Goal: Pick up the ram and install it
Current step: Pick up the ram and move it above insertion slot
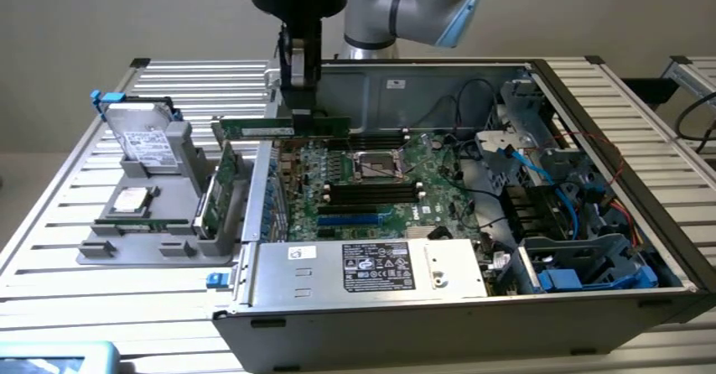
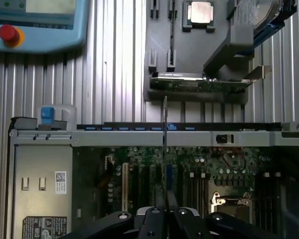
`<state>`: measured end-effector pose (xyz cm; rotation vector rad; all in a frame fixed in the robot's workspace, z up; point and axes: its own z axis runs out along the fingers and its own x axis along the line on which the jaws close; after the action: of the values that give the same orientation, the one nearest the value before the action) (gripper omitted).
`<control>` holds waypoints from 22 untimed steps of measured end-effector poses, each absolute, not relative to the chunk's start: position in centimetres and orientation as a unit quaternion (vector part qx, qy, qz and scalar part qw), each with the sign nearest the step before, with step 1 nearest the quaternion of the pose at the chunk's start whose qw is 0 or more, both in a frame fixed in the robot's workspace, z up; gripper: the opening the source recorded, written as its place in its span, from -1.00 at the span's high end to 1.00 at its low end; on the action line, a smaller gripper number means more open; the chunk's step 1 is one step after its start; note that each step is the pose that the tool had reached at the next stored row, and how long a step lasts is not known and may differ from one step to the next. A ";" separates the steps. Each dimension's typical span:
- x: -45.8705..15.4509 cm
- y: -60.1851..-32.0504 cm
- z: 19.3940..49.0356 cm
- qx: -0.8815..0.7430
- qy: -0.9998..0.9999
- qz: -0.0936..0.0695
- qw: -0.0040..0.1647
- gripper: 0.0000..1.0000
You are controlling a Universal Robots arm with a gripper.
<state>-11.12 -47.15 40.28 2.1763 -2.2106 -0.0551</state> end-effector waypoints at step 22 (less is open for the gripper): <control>-3.2 -42.6 39.6 0.701 -0.712 -0.018 0.019 0.75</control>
<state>-3.22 -42.62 39.59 2.1764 -2.2107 -0.0545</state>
